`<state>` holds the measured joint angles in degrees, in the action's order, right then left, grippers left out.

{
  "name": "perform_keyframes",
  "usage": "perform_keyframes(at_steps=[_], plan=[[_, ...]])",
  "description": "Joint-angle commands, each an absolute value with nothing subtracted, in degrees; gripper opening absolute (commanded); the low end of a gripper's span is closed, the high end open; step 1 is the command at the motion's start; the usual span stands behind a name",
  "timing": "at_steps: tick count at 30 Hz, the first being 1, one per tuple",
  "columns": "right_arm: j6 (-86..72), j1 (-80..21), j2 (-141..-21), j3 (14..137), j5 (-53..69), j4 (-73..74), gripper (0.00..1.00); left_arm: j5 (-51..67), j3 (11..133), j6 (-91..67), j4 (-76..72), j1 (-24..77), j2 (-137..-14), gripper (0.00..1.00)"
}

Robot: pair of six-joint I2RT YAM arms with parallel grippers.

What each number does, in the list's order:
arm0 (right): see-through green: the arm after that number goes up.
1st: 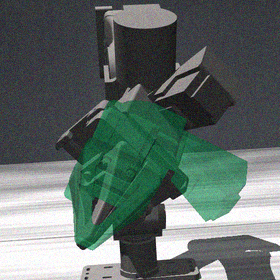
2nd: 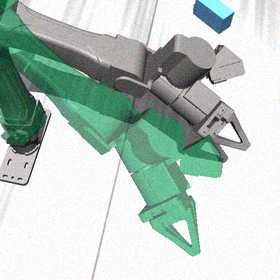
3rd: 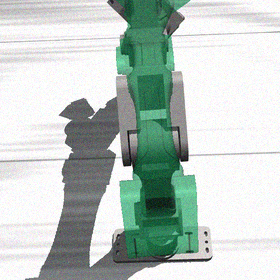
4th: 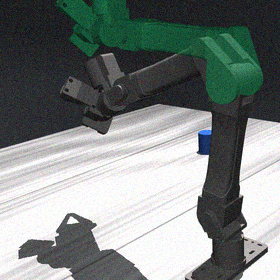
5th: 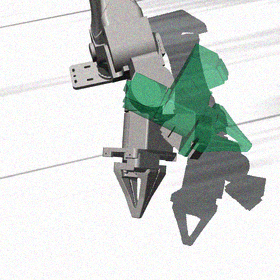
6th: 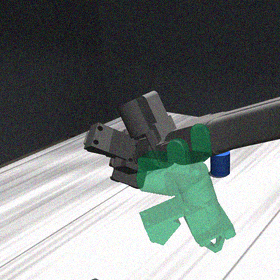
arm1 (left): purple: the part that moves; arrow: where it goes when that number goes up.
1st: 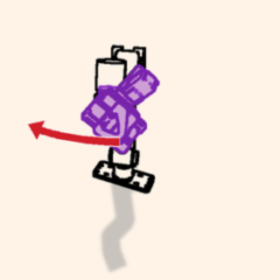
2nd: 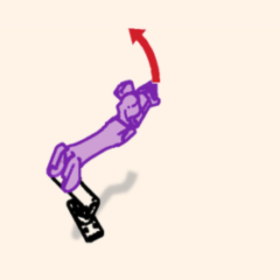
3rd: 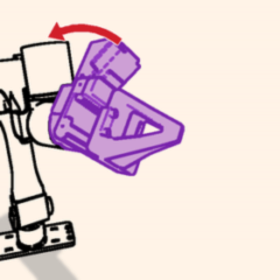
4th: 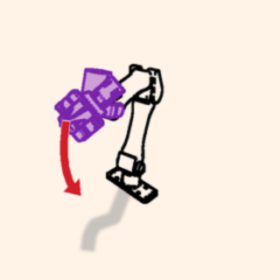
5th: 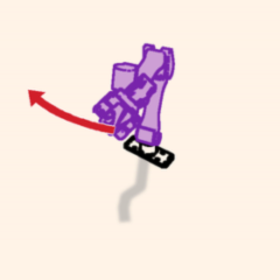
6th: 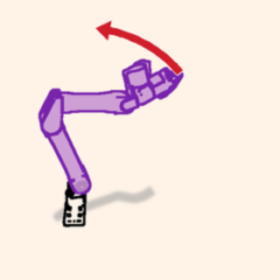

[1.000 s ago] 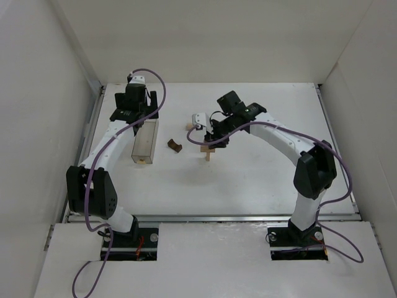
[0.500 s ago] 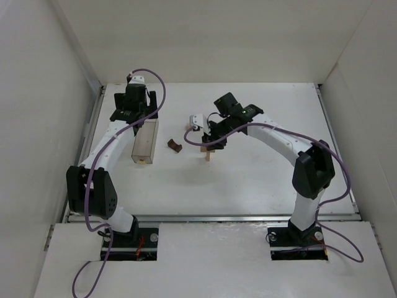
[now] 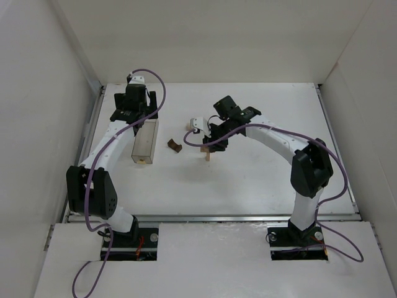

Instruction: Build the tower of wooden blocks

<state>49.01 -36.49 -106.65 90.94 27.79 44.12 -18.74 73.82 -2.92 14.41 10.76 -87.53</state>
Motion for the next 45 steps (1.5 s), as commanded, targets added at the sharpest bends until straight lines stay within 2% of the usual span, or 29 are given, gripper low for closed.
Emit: perform_keyframes(at_steps=[1, 45], plan=[[48.34, -37.00, -106.70, 90.97, 27.77, 42.01, 0.00, -19.86, 73.39, -3.34, 12.92, 10.55, -85.25, 1.00], [48.34, -37.00, -107.75, 93.60, 28.30, 42.54, 0.00, -19.34, 73.39, -3.34, 12.92, 10.55, -85.78, 1.00]])
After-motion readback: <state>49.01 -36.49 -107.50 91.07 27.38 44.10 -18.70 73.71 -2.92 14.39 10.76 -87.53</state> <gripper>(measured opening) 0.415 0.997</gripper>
